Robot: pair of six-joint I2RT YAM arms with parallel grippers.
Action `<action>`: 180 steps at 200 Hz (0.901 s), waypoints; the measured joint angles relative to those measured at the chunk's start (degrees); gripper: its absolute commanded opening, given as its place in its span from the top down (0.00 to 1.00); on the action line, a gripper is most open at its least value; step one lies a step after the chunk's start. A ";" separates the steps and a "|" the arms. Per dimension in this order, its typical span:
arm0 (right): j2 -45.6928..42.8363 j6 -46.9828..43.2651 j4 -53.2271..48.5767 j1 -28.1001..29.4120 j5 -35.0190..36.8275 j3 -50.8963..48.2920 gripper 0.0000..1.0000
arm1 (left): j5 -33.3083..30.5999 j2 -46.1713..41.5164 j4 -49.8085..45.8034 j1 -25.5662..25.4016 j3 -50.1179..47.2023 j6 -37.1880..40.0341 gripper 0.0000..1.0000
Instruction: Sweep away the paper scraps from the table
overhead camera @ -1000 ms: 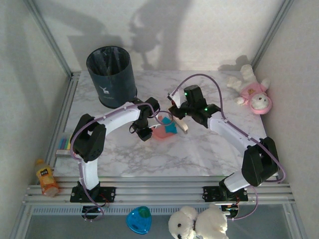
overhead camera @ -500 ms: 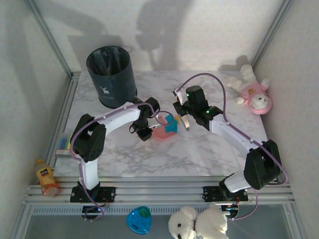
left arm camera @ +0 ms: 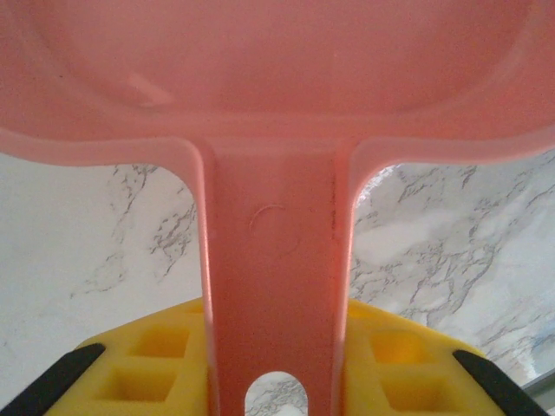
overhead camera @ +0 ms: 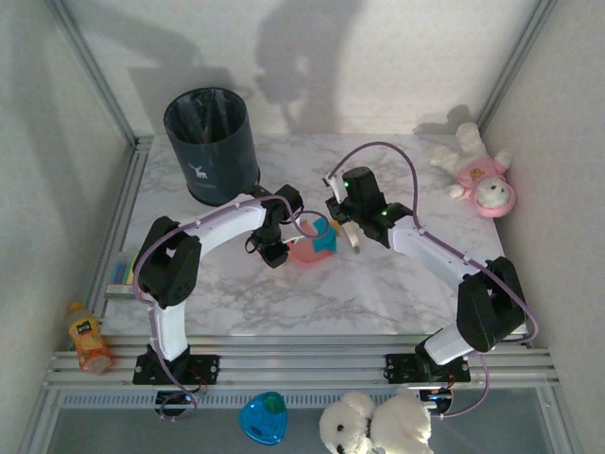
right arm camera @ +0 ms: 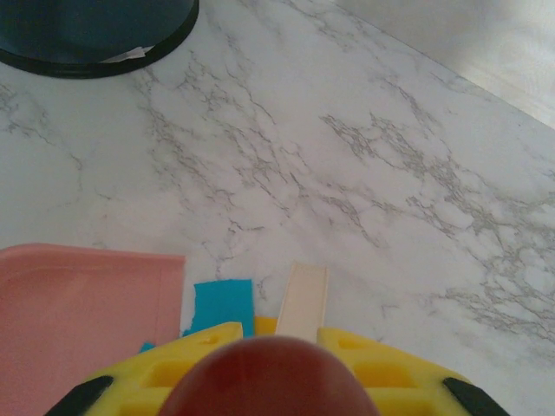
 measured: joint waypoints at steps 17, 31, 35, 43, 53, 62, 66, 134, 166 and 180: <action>0.11 0.02 0.04 0.42 -0.02 0.00 1.00 | 0.00 0.00 0.02 0.00 0.00 0.00 0.83; 0.26 0.02 0.11 0.57 -1.09 0.00 1.00 | 0.00 0.00 0.02 0.00 0.00 0.00 0.83; 0.31 0.00 0.13 0.61 -1.64 0.00 1.00 | 0.00 0.00 0.02 0.00 0.00 0.02 0.83; 0.35 0.02 0.11 0.68 -2.71 0.00 1.00 | 0.00 0.00 0.02 0.00 0.00 0.02 0.83; 0.35 0.07 0.15 0.70 -4.33 0.00 1.00 | 0.00 0.00 0.02 0.00 0.00 0.04 0.83; 0.35 0.07 0.37 0.70 -5.88 0.00 1.00 | 0.00 0.00 0.02 0.00 0.00 0.04 0.83; 0.35 0.09 0.48 0.70 -6.51 0.00 1.00 | 0.00 0.00 0.02 0.00 0.00 0.07 0.83; 0.35 0.72 1.77 0.70 -13.97 0.00 1.00 | 0.00 -0.07 0.20 0.04 -0.09 0.63 0.83; 0.15 1.90 2.60 0.68 -15.45 -0.33 1.00 | 0.04 -0.48 1.03 0.04 -1.25 1.40 0.84; -0.11 2.45 3.34 0.68 -15.91 -0.76 1.00 | 0.09 -1.05 1.66 0.04 -2.21 1.75 0.84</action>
